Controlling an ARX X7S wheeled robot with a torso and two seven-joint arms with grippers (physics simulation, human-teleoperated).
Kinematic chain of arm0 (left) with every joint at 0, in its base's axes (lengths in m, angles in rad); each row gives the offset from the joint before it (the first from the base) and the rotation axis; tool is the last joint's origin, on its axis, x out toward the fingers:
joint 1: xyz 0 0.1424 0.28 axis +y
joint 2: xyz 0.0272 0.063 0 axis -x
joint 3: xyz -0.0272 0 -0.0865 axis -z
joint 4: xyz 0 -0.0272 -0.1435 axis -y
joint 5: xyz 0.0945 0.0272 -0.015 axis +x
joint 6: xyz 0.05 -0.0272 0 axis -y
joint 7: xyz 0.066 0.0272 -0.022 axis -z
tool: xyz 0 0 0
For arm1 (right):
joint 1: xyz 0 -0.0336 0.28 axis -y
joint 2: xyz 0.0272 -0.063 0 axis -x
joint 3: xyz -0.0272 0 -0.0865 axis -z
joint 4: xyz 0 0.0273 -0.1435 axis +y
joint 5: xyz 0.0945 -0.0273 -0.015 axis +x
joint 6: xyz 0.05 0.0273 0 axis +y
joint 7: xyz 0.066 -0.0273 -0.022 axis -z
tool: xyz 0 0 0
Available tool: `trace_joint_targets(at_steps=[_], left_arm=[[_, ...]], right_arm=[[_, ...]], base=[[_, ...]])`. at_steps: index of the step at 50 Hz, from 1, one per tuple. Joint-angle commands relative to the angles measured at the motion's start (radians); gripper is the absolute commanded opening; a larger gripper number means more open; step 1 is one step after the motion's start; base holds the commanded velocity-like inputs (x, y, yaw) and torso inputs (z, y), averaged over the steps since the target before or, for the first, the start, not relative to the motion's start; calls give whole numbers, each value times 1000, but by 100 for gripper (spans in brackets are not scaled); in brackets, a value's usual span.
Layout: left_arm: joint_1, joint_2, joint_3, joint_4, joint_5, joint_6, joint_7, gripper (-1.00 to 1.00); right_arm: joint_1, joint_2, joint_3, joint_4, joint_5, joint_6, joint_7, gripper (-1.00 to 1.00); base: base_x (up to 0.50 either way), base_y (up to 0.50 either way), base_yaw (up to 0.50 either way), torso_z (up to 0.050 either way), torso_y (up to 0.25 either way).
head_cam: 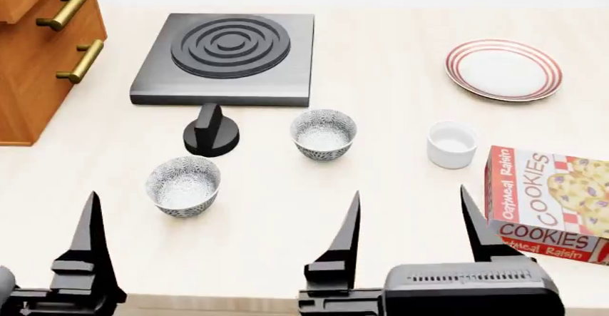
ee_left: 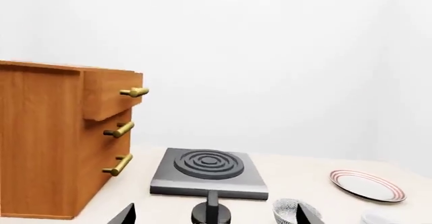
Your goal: Pick the akita bowl next to the ramekin and place it on the plate.
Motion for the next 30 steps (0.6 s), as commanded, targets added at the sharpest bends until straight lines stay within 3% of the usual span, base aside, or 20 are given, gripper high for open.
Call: trace_joint_targets(at_steps=[1,13,23,30], left_arm=[[-67,-7,-30,253,-51,-214,-19,100],[-123,-38,-53,339,-143,-296,-75,100],[-145,-325,49,339,-455,-140,-432,100],[-166,-451,126,337,-534,-41,-566,100]], right_arm=[[85,12,-10,-206,-17,200,1,100],[152,25,-23,-302,-26,294,5,100],[184,38,-54,-376,-51,356,10,100],[174,12,-43,-382,-83,342,-25,100]], base=[[0,0,0,0,0],[0,0,0,0,0],[0,0,0,0,0],[0,0,0,0,0]])
